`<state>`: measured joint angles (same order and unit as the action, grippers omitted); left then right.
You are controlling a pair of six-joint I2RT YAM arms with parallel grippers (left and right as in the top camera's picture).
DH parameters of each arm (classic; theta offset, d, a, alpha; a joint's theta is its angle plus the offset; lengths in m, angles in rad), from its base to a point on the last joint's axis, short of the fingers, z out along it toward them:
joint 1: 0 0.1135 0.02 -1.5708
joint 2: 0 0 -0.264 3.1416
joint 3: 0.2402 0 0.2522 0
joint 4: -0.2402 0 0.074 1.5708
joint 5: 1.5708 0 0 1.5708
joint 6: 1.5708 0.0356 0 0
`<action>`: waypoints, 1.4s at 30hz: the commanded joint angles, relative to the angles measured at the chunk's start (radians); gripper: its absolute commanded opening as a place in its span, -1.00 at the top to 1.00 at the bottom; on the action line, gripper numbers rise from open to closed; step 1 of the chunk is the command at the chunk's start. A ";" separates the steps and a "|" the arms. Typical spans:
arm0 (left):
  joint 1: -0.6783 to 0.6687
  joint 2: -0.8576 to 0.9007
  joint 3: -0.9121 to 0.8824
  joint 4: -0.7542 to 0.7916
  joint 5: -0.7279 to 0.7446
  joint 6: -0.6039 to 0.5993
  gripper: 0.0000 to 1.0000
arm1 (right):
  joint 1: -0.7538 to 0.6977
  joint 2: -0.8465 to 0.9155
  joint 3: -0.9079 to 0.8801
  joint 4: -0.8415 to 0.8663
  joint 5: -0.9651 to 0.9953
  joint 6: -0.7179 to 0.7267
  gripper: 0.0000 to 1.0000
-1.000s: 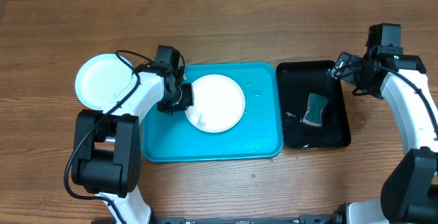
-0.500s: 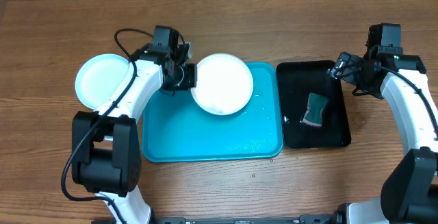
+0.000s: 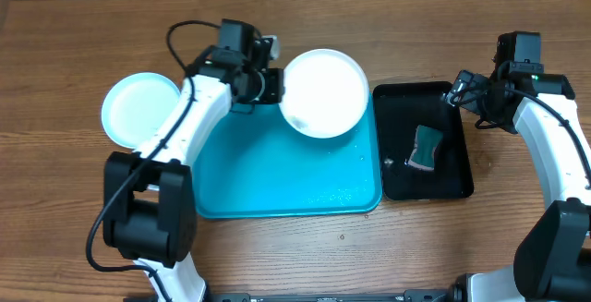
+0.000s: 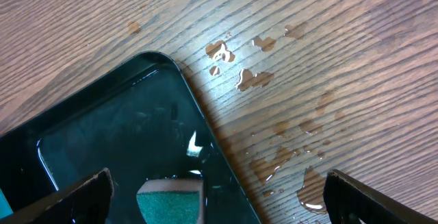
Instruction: Clean dirty plates on tray and stack at the side
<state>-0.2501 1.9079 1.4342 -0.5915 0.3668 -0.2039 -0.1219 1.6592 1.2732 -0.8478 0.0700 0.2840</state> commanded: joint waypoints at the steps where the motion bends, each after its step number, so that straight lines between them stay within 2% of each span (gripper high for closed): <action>1: -0.074 0.007 0.024 0.034 -0.017 -0.061 0.92 | 0.003 -0.027 0.001 0.005 0.007 0.000 -1.00; 10: -0.222 0.007 0.024 0.116 -0.195 -0.113 0.92 | 0.003 -0.027 0.001 0.005 0.007 0.000 -1.00; 18: -0.270 0.007 0.024 0.154 -0.220 -0.146 0.92 | -0.001 -0.027 0.003 0.093 -0.030 0.003 -1.00; 23: -0.274 0.007 0.024 0.163 -0.229 -0.144 0.92 | -0.077 -0.027 0.003 0.173 -0.031 0.087 -1.00; 28: -0.288 0.007 0.041 0.166 -0.277 -0.144 0.92 | -0.193 -0.026 0.002 0.188 -0.045 0.113 -1.00; 36: -0.342 0.007 0.123 0.166 -0.410 -0.132 0.92 | -0.253 -0.026 0.002 0.186 -0.048 0.113 -1.00; 42: -0.417 0.007 0.179 0.151 -0.598 -0.070 0.92 | -0.253 -0.026 0.002 0.185 -0.048 0.113 -1.00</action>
<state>-0.6270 1.9102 1.5661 -0.4389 -0.0940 -0.3279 -0.3763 1.6592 1.2732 -0.6674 0.0257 0.3893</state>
